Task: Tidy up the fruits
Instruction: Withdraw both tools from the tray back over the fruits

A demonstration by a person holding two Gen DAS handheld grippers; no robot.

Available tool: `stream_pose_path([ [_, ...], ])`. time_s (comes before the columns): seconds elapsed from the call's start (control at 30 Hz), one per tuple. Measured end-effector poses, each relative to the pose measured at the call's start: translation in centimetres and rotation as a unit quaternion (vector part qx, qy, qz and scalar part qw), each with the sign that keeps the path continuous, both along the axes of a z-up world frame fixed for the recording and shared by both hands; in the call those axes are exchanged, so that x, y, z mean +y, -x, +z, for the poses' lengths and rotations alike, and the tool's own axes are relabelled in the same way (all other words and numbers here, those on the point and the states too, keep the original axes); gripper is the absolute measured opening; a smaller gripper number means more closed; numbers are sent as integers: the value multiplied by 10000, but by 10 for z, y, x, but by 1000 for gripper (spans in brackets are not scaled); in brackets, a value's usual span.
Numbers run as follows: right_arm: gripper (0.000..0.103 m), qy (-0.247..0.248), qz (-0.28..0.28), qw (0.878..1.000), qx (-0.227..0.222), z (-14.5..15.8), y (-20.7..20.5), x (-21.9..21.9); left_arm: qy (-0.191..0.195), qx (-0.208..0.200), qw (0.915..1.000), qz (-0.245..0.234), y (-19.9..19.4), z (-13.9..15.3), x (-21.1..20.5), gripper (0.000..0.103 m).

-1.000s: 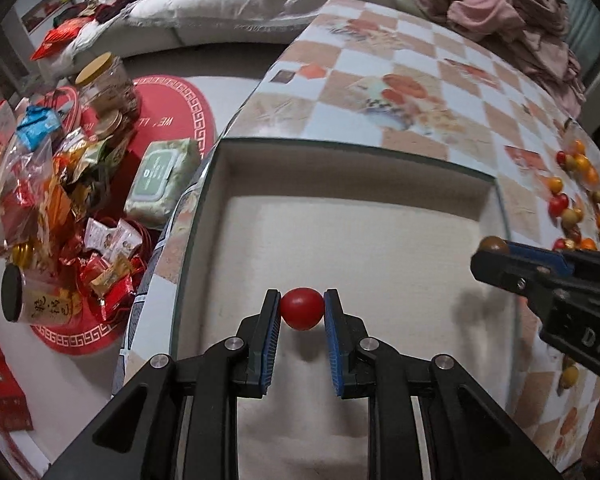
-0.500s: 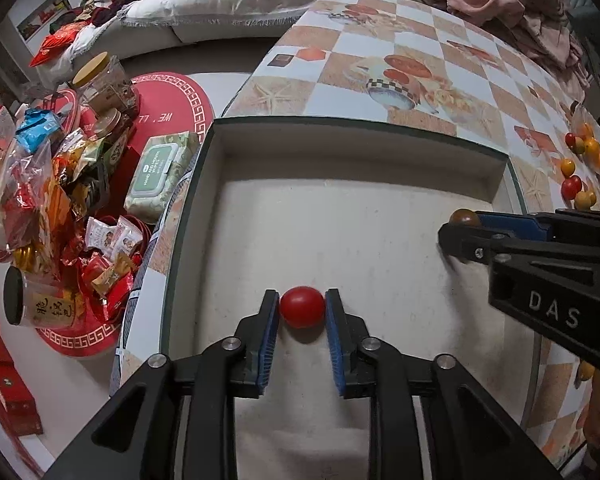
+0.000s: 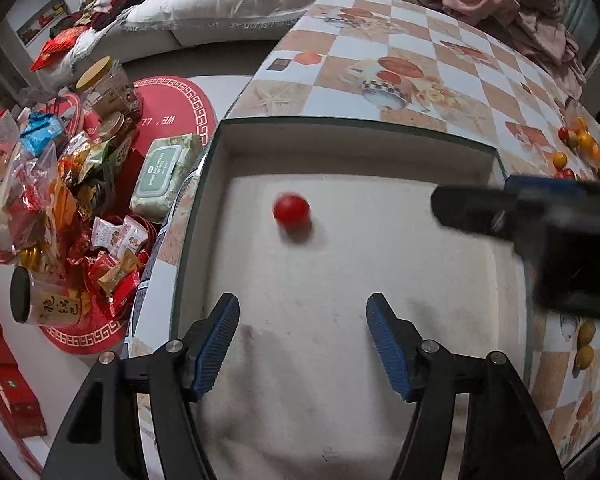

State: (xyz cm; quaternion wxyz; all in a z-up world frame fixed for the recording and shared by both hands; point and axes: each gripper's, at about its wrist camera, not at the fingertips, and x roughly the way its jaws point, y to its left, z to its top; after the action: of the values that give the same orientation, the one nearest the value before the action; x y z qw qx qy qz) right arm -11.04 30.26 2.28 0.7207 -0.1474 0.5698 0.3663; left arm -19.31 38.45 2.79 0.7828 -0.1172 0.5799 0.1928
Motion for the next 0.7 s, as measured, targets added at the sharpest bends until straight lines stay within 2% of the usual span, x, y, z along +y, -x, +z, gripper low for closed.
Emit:
stream_pose_path([
  [0.17,82,-170,-412,9990,-50,18,-6,-28,-60,-44,9995,-314,-7,14,-24,68],
  [0.37,82,-149,-1014,9946,-162,31,-12,-90,-13,-125,9960,-880,-23,28,-72,68],
  [0.7,82,194,-2314,9727,-44,26,-10,-233,254,-105,9840,-1759,-41,39,-171,68],
])
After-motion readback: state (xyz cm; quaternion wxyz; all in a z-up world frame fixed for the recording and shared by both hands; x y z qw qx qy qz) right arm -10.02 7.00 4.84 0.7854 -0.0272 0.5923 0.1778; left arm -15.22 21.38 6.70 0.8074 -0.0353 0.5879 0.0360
